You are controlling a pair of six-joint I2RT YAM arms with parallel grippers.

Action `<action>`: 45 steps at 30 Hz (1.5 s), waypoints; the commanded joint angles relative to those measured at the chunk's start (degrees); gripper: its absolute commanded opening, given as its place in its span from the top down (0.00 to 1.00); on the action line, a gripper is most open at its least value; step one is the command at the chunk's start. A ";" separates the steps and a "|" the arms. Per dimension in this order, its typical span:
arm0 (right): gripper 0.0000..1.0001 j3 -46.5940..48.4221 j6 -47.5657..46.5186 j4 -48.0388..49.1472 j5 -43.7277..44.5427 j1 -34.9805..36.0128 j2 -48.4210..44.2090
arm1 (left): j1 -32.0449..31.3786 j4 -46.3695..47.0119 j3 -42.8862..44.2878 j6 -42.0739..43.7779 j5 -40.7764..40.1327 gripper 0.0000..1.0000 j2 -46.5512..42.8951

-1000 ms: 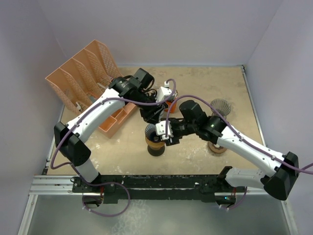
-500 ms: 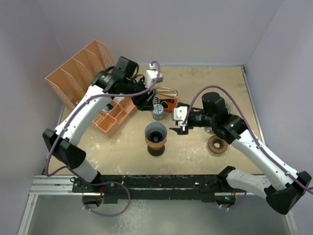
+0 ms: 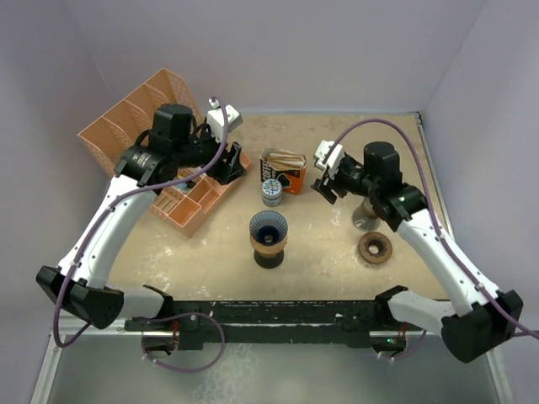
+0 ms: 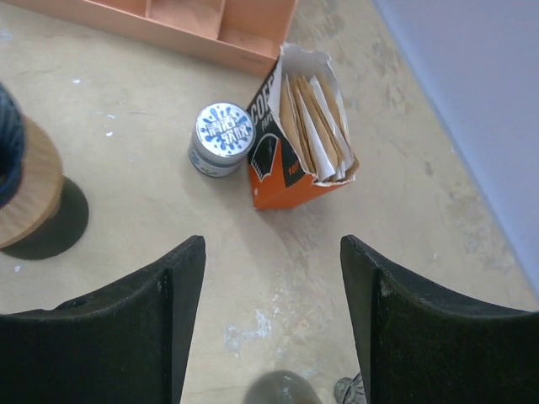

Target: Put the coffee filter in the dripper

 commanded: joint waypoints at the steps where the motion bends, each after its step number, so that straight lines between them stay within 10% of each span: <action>1: 0.34 3.44 5.97 5.21 5.48 -0.79 6.49 | 1.12 6.04 -3.31 -3.09 -3.37 0.31 -2.11; 19: 0.64 26.03 8.36 6.41 3.44 -3.97 39.04 | 5.22 8.55 -6.31 -5.21 -4.86 0.17 -5.36; 45: 0.69 33.64 7.33 0.10 1.13 -3.88 46.65 | 5.34 10.12 -7.81 -6.58 -4.45 0.18 -7.77</action>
